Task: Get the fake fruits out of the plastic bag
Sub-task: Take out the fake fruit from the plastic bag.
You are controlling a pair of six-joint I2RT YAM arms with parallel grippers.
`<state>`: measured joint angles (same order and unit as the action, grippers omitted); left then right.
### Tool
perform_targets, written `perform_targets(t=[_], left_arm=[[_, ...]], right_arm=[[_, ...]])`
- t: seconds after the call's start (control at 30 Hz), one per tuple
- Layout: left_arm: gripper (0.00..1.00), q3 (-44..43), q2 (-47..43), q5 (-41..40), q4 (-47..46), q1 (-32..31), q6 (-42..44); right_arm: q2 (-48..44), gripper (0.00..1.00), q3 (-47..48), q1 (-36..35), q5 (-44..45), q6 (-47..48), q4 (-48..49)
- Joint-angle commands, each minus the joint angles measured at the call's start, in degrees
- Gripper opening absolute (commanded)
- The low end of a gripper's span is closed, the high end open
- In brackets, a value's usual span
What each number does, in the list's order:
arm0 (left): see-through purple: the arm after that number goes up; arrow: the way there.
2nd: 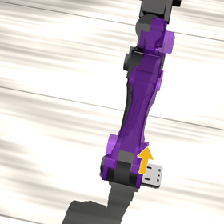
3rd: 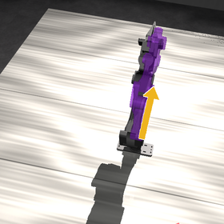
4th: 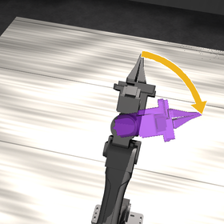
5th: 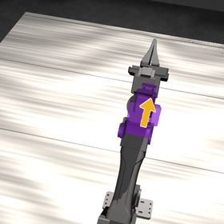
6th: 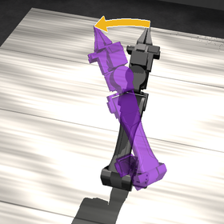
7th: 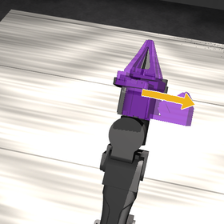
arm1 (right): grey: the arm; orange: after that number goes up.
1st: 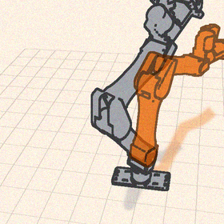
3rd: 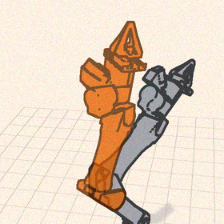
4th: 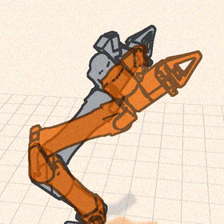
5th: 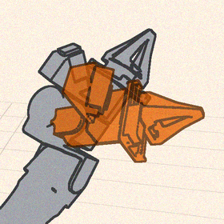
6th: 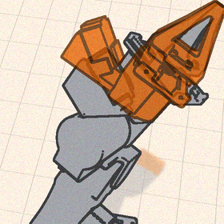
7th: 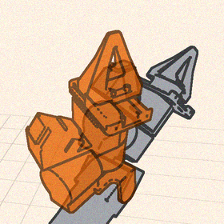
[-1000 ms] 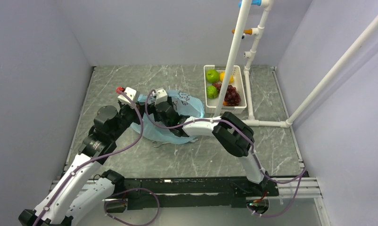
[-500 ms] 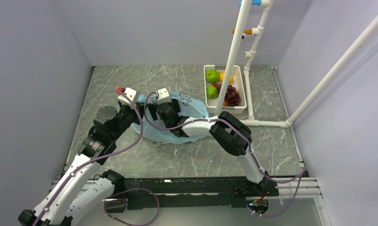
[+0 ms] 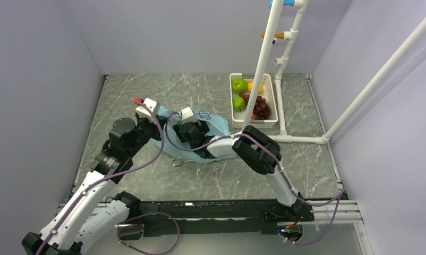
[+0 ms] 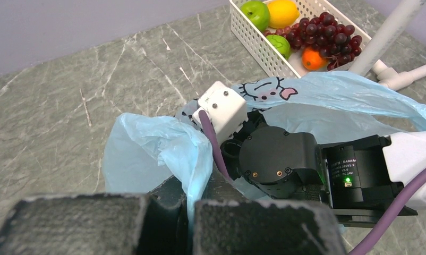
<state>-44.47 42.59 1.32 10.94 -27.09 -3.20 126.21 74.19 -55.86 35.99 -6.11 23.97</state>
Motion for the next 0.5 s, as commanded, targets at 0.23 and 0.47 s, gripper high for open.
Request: perform_targets(t=[0.23,0.47], left_arm=[[0.0,-1.2,0.9,-0.1,-2.2,-0.3,0.7],[0.0,-1.3,1.2,-1.2,-1.6,-0.4,0.8]], right_arm=[[-4.1,0.66,-2.0,1.5,-3.6,3.9,8.9],[-13.4,0.33,-8.7,1.8,-9.7,2.8,10.5]])
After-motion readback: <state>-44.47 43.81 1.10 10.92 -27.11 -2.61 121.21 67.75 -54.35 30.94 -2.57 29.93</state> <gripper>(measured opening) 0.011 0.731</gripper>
